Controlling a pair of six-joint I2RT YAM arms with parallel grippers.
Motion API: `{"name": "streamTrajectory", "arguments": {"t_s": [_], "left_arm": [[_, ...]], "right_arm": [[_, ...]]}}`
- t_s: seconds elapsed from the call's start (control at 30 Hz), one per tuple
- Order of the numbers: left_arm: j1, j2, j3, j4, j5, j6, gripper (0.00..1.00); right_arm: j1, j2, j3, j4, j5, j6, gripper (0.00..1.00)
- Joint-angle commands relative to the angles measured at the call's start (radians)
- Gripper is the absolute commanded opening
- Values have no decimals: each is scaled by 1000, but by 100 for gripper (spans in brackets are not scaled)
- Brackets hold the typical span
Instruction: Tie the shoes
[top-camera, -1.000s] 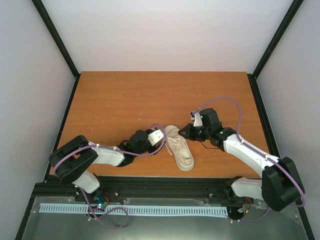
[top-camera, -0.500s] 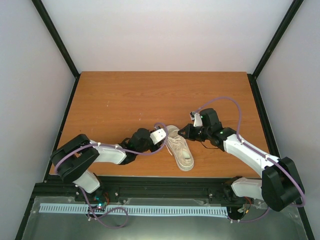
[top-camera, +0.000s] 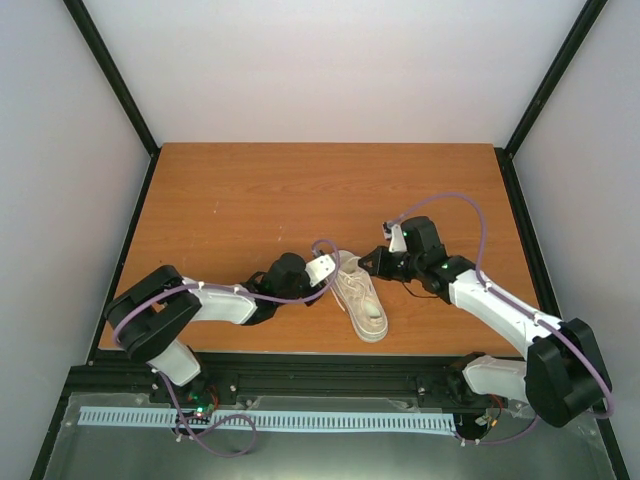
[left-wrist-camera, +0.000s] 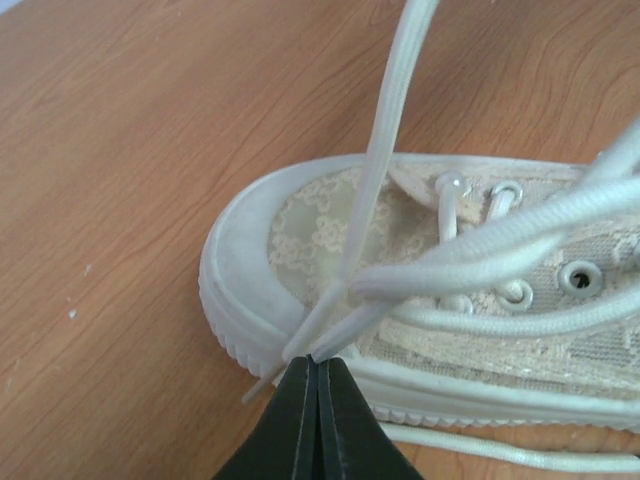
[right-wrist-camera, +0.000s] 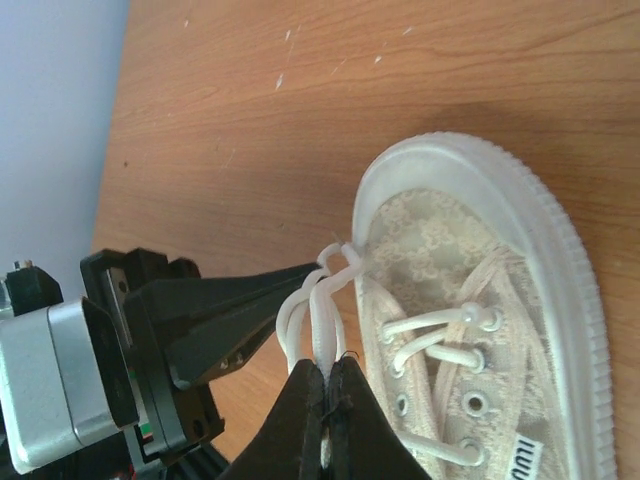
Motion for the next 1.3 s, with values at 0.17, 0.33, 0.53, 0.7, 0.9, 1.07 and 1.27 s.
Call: {"name": "streamTrajectory", "arguments": {"t_s": [0.17, 0.33, 0.53, 0.7, 0.9, 1.07, 1.27], "left_arm": [[-9, -157, -41, -195, 15, -239, 1], [-9, -297, -93, -318, 121, -389, 1], [-9, -384, -145, -411, 258, -534, 1], [-9, -401, -172, -495, 306, -608, 1], [-9, -474, -199, -555, 289, -651, 1], [-8, -521, -188, -580, 269, -652, 1], [-8, -519, -170, -482, 328, -604, 1]], "right_arm": [[-2, -99, 7, -96, 444, 44, 3], [-2, -133, 2, -153, 659, 37, 3], [-1, -113, -29, -186, 800, 75, 3], [-24, -86, -86, -186, 872, 136, 3], [-235, -59, -201, -73, 615, 144, 3], [-281, -30, -241, -17, 540, 150, 3], [-280, -12, -260, 51, 336, 84, 3]]}}
